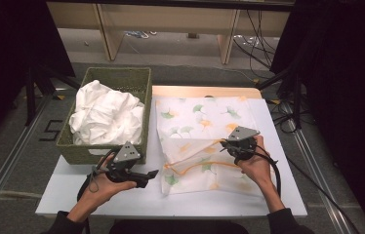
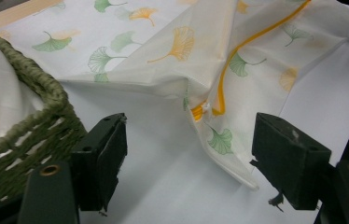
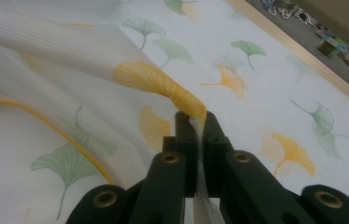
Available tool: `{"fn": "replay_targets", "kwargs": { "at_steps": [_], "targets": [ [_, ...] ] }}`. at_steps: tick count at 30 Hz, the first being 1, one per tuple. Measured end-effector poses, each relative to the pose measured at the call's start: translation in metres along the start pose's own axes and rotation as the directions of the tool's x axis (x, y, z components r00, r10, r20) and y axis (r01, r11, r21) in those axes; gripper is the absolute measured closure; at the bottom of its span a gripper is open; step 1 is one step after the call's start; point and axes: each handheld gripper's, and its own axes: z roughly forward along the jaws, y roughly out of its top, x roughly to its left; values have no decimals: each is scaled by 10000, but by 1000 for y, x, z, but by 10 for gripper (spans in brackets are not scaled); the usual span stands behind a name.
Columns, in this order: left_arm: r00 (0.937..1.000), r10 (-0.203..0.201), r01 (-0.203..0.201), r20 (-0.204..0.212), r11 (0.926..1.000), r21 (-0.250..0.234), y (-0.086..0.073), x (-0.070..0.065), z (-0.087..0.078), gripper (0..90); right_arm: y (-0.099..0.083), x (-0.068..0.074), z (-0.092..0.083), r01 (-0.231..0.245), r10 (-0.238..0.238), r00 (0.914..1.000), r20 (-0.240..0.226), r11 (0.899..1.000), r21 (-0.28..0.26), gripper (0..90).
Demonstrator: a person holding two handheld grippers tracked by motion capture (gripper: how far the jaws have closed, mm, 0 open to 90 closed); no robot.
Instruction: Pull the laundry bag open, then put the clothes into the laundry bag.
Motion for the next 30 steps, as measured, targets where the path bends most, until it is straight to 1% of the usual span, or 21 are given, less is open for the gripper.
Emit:
{"fn": "replay_targets", "kwargs": {
  "at_steps": [2, 5, 6, 7, 8, 12, 13, 14, 16, 17, 18, 20, 21, 22, 23, 24, 25, 27, 28, 29, 30],
  "targets": [
    [10000, -47, 47, 26, 10000, -82, 2, 1, -1, 261, 0, 0, -1, -69, 69, 10000, 9, 10000, 22, 895],
    [9998, -173, 173, -17, 9996, -206, 3, 2, -2, 252, 0, -1, 0, 138, -138, 9999, -84, 9999, -9, 896],
    [9998, -218, 217, -16, 9994, -280, 3, 2, -2, 243, 0, -1, 0, 130, -131, 9999, -41, 9999, -13, 895],
    [9995, -302, 303, 57, 9991, -283, 3, 3, -3, 239, 0, 1, -1, -48, 48, 10000, 14, 9999, 112, 896],
    [9996, -272, 275, 119, 9992, -278, 4, 3, -4, 237, 0, 0, 0, 144, -145, 9999, 36, 9999, 55, 896],
    [9996, -263, 261, -38, 9985, -490, 9, 4, -9, 227, 0, 1, 0, -3, 4, 10000, -52, 9999, 148, 897],
    [9998, -196, 192, -93, 9988, -459, 10, 5, -12, 225, -1, 0, 0, 166, -166, 9999, -5, 9998, 83, 897],
    [9998, -175, 171, -52, 9983, -553, 11, 6, -13, 220, -1, 1, 0, 1, -1, 10000, 38, 9999, 160, 897],
    [9990, -343, 326, -277, 9978, -582, 12, 9, -17, 212, -1, 1, 1, -23, 22, 10000, 71, 9999, 170, 897],
    [9993, -108, 91, -353, 9988, -489, 13, 13, -20, 209, -1, 0, 2, 60, -60, 10000, 7, 9999, 143, 898],
    [9983, -349, 322, -460, 9977, -595, 14, 15, -22, 205, -1, -1, 1, 79, -79, 10000, -34, 9998, 161, 897],
    [9969, -247, 202, -752, 9980, -599, 17, 21, -29, 199, -1, -1, 1, 76, -76, 10000, -42, 9999, 111, 897],
    [9961, -271, 218, -836, 9978, -631, 18, 24, -32, 196, -1, -1, 1, 126, -126, 9999, -40, 9999, 82, 898],
    [9961, -271, 218, -836, 9978, -631, 18, 24, -32, 193, -1, 0, 0, -2, 3, 10000, -38, 9999, 151, 898],
    [9923, -616, 523, -1078, 9949, -865, 21, 29, -35, 189, 0, 0, 1, -8, 8, 10000, -33, 9999, 145, 898],
    [9923, -616, 523, -1078, 9949, -865, 21, 29, -35, 190, 0, 0, 1, -8, 8, 10000, -33, 9999, 145, 898],
    [9910, -470, 361, -1255, 9954, -884, 23, 35, -38, 190, 0, 0, 1, 118, -118, 9999, -34, 9999, 109, 898],
    [9878, -427, 312, -1495, 9964, -783, 25, 42, -41, 190, 0, 1, 1, 137, -137, 9999, -4, 9997, 190, 898],
    [9816, -501, 361, -1840, 9963, -786, 27, 49, -43, 190, 0, 2, 1, 48, -48, 10000, -7, 9998, 174, 898],
    [9764, -670, 477, -2053, 9941, -979, 27, 52, -41, 190, 0, 1, 2, 191, -190, 9998, -47, 9997, 160, 898],
    [9730, -391, 262, -2273, 9979, -592, 28, 57, -43, 191, 0, 1, 2, 188, -187, 9998, -42, 9997, 127, 897]
  ]
}}
